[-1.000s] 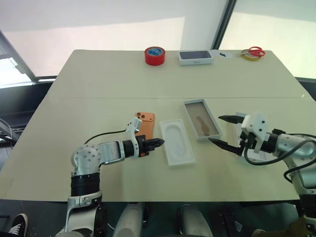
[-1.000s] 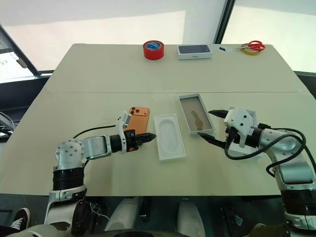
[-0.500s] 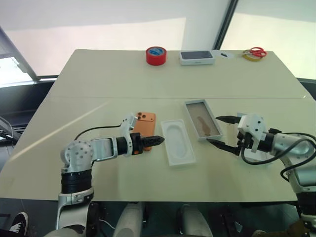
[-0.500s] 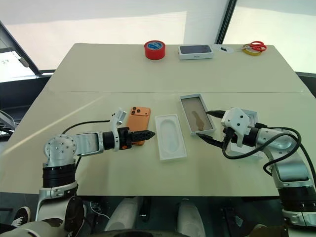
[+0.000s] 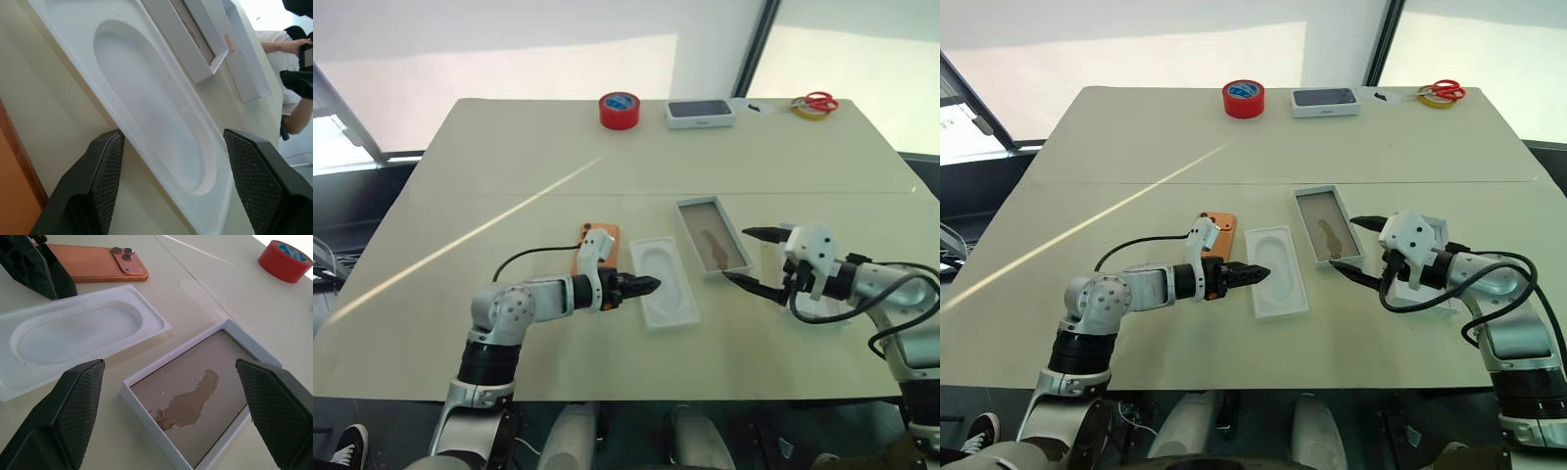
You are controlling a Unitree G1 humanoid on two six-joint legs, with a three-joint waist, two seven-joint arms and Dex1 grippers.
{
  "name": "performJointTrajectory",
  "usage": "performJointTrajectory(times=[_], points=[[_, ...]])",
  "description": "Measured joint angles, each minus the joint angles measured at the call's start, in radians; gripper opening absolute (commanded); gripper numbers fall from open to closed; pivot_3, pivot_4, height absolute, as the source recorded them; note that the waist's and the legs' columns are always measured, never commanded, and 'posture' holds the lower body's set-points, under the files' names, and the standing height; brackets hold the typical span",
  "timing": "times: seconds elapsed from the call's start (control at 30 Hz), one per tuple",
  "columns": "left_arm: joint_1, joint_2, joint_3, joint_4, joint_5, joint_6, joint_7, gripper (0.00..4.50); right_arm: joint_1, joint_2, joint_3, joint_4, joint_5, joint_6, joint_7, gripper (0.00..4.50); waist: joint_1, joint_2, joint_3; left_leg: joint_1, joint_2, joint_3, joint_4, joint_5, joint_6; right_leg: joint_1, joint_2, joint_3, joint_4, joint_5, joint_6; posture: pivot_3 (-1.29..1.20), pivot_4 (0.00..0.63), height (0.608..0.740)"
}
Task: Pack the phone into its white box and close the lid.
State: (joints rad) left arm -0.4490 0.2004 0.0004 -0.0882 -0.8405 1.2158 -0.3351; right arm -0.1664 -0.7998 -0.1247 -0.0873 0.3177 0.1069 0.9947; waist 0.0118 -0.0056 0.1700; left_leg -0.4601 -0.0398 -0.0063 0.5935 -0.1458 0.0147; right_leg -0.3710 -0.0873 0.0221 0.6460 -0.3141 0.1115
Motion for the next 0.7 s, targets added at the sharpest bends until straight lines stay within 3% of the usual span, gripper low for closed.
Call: performJointTrajectory(times=[0.03,0.13,0.3,0.7], points=[[0.0,-0.008,0.004,0.01,0.0,-0.005,-0.002,3.38,0.001,0.0,0.0,-0.001,0.0,0.004,-0.002,4.5,0.0,0.0,0.0,0.0,0.0,0.0,0.0,0.0,0.0,0.0,0.0,0.0,0.0,0.0,0.0,0.0,0.15,0.738],[-0.006,-0.033,0.021,0.051,0.004,-0.005,-0.005,2.5,0.001,0.0,0.0,-0.013,0.0,0.01,-0.008,4.5,0.001,0.0,0.0,0.0,0.0,0.0,0.0,0.0,0.0,0.0,0.0,0.0,0.0,0.0,0.0,0.0,0.15,0.738],[-0.016,-0.035,0.022,0.058,0.013,0.024,0.0,0.06,-0.003,0.0,0.0,-0.02,0.0,0.016,-0.015,4.5,0.003,0.0,0.0,0.0,0.0,0.0,0.0,0.0,0.0,0.0,0.0,0.0,-0.001,0.0,0.0,0.0,0.15,0.738],[-0.041,-0.087,0.131,0.073,-0.007,0.111,0.041,0.06,-0.004,0.0,0.001,-0.022,-0.002,0.01,-0.012,4.5,0.0,0.001,-0.001,0.001,0.0,0.0,0.0,0.0,0.0,0.001,0.0,-0.001,-0.001,0.0,0.0,0.0,0.15,0.738]])
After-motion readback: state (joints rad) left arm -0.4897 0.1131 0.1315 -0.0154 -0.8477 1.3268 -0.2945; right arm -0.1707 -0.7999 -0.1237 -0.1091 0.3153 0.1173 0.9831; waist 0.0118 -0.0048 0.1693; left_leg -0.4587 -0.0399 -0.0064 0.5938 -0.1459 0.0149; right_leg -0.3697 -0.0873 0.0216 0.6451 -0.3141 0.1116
